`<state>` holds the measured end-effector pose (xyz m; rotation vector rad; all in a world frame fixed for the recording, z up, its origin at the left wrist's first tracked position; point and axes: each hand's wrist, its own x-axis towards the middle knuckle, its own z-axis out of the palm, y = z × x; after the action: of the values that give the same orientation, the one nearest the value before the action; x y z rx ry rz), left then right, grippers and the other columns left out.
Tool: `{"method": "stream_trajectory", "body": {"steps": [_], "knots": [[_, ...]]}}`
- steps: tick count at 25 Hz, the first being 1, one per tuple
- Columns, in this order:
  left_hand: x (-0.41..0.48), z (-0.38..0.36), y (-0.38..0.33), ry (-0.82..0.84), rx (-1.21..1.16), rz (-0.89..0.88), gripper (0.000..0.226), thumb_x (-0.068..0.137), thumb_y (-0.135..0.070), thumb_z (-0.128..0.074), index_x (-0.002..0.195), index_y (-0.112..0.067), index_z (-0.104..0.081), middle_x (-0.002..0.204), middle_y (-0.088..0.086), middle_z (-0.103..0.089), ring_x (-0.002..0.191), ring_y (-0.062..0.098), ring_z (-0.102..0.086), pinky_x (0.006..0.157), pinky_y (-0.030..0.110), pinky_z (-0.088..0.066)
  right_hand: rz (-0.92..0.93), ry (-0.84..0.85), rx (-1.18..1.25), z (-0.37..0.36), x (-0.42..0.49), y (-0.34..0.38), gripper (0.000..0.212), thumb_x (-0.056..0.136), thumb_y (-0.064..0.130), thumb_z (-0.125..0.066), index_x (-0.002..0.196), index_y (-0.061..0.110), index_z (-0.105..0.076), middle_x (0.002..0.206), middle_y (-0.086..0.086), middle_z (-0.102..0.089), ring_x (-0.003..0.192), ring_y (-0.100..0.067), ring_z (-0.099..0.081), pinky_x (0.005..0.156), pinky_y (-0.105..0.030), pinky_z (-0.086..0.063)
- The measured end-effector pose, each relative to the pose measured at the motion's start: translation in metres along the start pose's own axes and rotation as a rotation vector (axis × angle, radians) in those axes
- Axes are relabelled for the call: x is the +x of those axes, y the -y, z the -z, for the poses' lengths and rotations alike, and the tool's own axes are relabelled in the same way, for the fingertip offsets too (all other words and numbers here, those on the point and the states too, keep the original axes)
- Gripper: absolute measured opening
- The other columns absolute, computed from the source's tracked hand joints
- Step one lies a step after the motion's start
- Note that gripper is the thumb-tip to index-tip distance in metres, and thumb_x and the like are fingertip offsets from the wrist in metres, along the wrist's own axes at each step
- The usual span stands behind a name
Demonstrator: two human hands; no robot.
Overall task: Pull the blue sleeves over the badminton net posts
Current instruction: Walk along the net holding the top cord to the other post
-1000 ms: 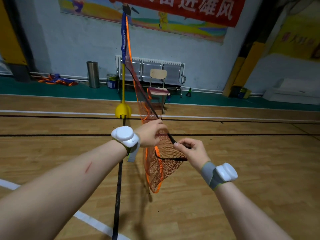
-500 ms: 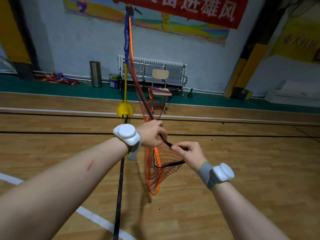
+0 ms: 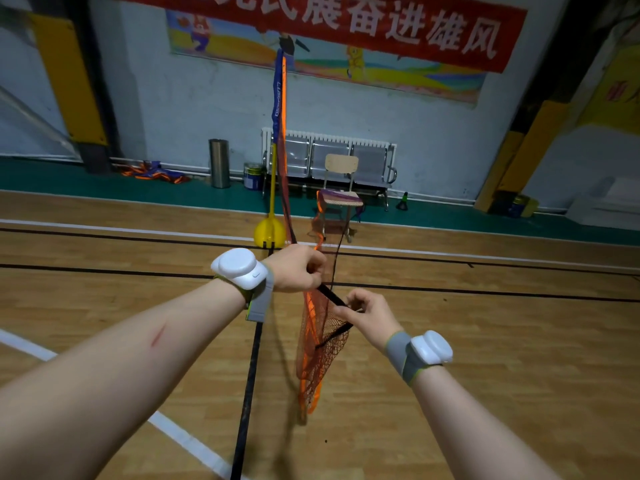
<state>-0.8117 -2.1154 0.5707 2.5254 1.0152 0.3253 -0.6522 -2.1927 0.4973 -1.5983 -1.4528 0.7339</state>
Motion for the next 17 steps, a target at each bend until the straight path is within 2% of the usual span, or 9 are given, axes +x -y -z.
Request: {"method": "stream_trajectory", "body": {"steps": [4,8,10,12,14,17], "knots": [[-0.001,0.003,0.002,-0.062,-0.015,0.034,0.028,0.082,-0.007,-0.049,0.057,-0.018,-0.042,0.065,0.0,-0.048,0.061,0.014,-0.043,0.06,0.025,-0.038,-0.064,0.109,-0.023,0.001,0.005,-0.021,0.025,0.081,0.014,-0.069,0.065,0.021,-0.051,0.065,0.006,-0.05,0.06,-0.005,-0.044,0.053,-0.007,-0.035],[-0.003,0.004,0.013,-0.101,0.003,0.096,0.031,0.082,-0.005,-0.049,0.056,-0.021,-0.041,0.064,-0.001,-0.048,0.065,0.017,-0.043,0.059,0.025,-0.037,-0.056,0.052,0.004,0.009,0.004,-0.036,0.024,0.081,0.013,-0.069,0.065,0.021,-0.053,0.063,0.007,-0.05,0.061,-0.006,-0.044,0.058,-0.013,-0.035],[-0.004,0.0,0.017,-0.07,0.03,0.131,0.028,0.082,-0.007,-0.049,0.058,-0.021,-0.042,0.066,-0.001,-0.049,0.068,0.019,-0.045,0.062,0.027,-0.038,-0.025,0.02,0.068,0.015,0.001,-0.031,0.017,0.083,0.012,-0.066,0.07,0.019,-0.057,0.062,0.006,-0.05,0.059,-0.005,-0.044,0.057,-0.011,-0.036],[-0.003,-0.006,0.015,-0.031,0.062,0.144,0.021,0.083,-0.009,-0.049,0.064,-0.017,-0.047,0.074,0.003,-0.054,0.071,0.021,-0.048,0.066,0.031,-0.042,0.008,-0.013,0.14,0.02,-0.005,-0.019,0.005,0.084,0.01,-0.065,0.081,0.014,-0.065,0.065,0.007,-0.056,0.059,-0.001,-0.048,0.056,-0.005,-0.039],[-0.002,-0.013,0.011,0.009,0.124,0.132,0.008,0.082,-0.011,-0.05,0.076,-0.012,-0.055,0.086,0.007,-0.058,0.079,0.024,-0.052,0.073,0.034,-0.046,0.044,-0.018,0.164,0.022,-0.009,-0.009,0.005,0.083,0.009,-0.065,0.087,0.011,-0.069,0.071,0.005,-0.061,0.062,0.001,-0.052,0.06,-0.004,-0.041],[0.002,-0.022,0.002,0.009,0.183,0.102,0.021,0.081,-0.014,-0.052,0.098,-0.007,-0.062,0.107,0.007,-0.054,0.098,0.026,-0.054,0.087,0.04,-0.048,0.087,-0.01,0.177,0.028,-0.016,0.002,0.007,0.081,0.01,-0.067,0.081,0.016,-0.07,0.07,-0.001,-0.062,0.057,0.002,-0.052,0.06,-0.008,-0.042]]}}
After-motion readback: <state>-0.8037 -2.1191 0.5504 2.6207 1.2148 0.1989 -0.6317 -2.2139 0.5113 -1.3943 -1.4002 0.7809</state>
